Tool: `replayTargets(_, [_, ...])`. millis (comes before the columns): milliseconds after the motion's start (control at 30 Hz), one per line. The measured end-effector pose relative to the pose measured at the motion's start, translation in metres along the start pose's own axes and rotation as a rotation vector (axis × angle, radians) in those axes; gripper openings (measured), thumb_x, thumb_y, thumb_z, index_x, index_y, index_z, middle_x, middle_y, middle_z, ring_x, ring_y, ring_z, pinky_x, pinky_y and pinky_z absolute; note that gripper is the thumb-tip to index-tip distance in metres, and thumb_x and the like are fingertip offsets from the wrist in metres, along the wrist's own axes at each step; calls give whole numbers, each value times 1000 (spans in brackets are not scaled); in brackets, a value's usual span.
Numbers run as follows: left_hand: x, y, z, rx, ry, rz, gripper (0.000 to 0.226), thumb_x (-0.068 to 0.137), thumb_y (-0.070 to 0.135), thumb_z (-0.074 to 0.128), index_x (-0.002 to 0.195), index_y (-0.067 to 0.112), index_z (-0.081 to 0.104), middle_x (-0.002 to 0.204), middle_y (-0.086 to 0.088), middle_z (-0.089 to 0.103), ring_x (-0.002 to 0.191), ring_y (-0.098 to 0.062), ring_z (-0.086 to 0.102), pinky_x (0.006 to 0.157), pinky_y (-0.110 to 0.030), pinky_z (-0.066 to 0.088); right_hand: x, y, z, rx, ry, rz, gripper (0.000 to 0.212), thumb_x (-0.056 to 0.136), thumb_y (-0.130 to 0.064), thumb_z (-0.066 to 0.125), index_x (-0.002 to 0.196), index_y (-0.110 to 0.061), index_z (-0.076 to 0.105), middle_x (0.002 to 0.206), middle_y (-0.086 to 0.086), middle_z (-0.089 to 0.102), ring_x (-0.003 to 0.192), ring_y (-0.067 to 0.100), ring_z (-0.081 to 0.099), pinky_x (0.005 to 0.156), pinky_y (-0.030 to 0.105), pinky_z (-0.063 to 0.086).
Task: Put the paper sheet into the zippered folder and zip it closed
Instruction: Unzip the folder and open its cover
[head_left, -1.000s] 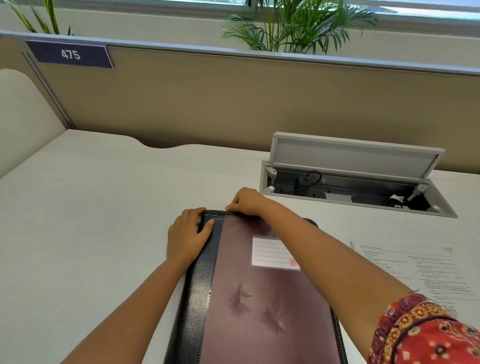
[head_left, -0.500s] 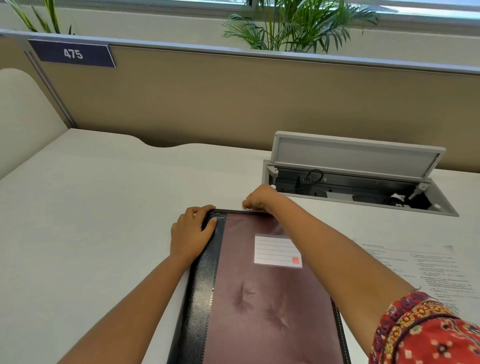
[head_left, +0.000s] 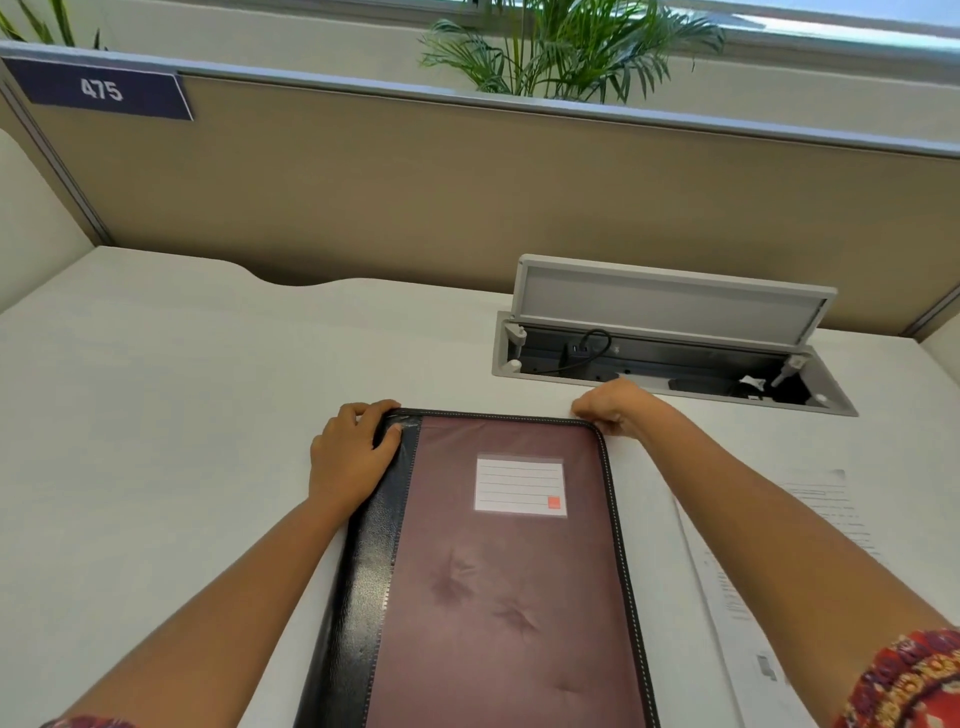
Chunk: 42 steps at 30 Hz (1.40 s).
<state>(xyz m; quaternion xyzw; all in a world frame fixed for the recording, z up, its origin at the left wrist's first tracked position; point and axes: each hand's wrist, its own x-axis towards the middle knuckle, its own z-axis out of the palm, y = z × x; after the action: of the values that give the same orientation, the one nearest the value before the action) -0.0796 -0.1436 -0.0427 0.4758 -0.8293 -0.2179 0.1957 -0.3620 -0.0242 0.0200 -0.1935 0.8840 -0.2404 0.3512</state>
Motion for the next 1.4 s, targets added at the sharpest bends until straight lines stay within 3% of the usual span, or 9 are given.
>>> replayTargets(333, [0, 1, 0, 24, -5, 13, 33, 91, 39, 45, 122, 33, 51, 119, -5, 50, 107, -26, 49, 89, -41, 36, -16, 57, -5, 159, 133, -146, 24, 83, -17, 67, 62, -12, 57, 61, 5, 59, 51, 15, 53, 57, 25, 50])
replayTargets(533, [-19, 21, -9, 148, 31, -17, 42, 94, 32, 42, 134, 19, 42, 137, -13, 43, 114, -35, 45, 91, -46, 39, -31, 64, -7, 366, -26, -202, 11, 91, -4, 53, 90, 3, 63, 78, 15, 57, 65, 15, 55, 54, 17, 56])
replayTargets(733, [-84, 59, -19, 101, -140, 339, 40, 89, 26, 44, 125, 15, 55, 138, -5, 49, 135, -25, 33, 111, -41, 24, -36, 66, -7, 104, 16, -293, 23, 91, -3, 53, 111, 2, 64, 105, 18, 66, 88, 22, 62, 83, 29, 51])
replayTargets(967, [-160, 65, 5, 324, -343, 389, 73, 74, 78, 9, 140, 48, -3, 147, 23, -16, 138, -15, -24, 108, -40, -24, -44, 74, 2, -135, 290, -479, 18, 88, -9, 58, 99, -4, 71, 100, 15, 71, 82, 19, 59, 78, 25, 43])
replayTargets(1033, [-164, 70, 2, 356, -280, 391, 69, 78, 73, 14, 141, 45, 10, 152, 17, 1, 142, -21, -6, 109, -41, -20, -47, 80, 1, -175, 308, -500, 18, 89, -11, 58, 100, -4, 71, 101, 15, 71, 89, 24, 63, 82, 28, 45])
replayTargets(1100, [-167, 77, -2, 391, -249, 384, 61, 84, 62, 24, 137, 36, 36, 147, 10, 36, 137, -25, 28, 114, -48, 5, -53, 89, -2, -235, 319, -536, 19, 90, -13, 57, 101, -6, 71, 102, 14, 70, 92, 26, 63, 84, 30, 47])
replayTargets(1200, [-169, 80, -3, 407, -213, 388, 55, 84, 53, 30, 131, 32, 47, 137, 8, 51, 128, -23, 45, 102, -54, 31, -68, 105, -1, -277, 323, -610, 19, 89, -13, 57, 100, -7, 71, 98, 13, 68, 89, 24, 61, 80, 26, 44])
replayTargets(1300, [-169, 79, -2, 384, -223, 370, 55, 84, 52, 29, 132, 32, 46, 138, 8, 50, 130, -24, 43, 102, -55, 31, -84, 118, 4, -282, 350, -646, 18, 89, -11, 57, 97, -7, 72, 93, 12, 67, 83, 20, 58, 74, 22, 39])
replayTargets(1400, [-168, 77, 1, 357, -235, 354, 60, 84, 56, 16, 141, 37, 28, 150, 11, 29, 141, -21, 20, 111, -52, 8, -99, 127, 12, -276, 378, -658, 18, 89, -10, 57, 98, -7, 72, 90, 11, 67, 81, 18, 56, 71, 20, 37])
